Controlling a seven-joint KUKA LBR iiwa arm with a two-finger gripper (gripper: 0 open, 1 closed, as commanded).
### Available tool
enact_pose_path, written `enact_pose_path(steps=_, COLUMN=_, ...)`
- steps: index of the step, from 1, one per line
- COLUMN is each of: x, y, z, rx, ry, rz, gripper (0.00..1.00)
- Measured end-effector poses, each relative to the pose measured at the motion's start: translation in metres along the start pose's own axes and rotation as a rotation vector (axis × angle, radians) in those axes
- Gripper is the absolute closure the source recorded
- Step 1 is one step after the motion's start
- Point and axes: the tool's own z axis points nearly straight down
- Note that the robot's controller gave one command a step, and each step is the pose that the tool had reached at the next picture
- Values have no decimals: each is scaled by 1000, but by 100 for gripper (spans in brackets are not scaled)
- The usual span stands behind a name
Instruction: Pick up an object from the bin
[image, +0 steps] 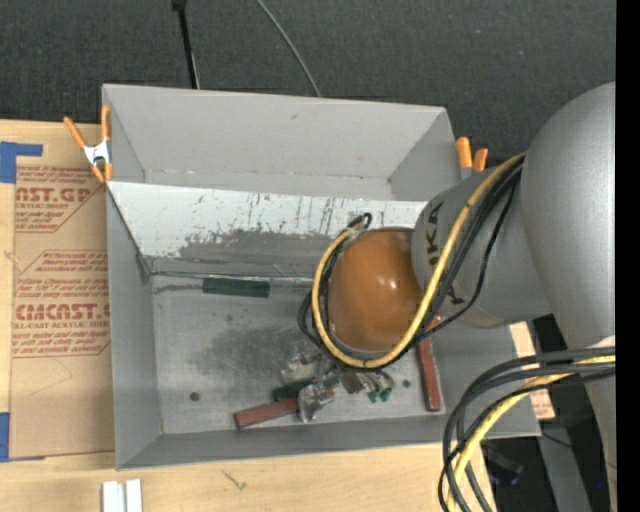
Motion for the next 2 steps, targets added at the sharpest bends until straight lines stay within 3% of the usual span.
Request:
enact_pose_path(steps=1, x=0, y=0, z=0, rx=0, ry=0, rz=-1, gripper=100)
enact_pose_path(steps=2, x=-12, y=-6, z=-208, rx=0, ry=5, rz=6, gripper=100)
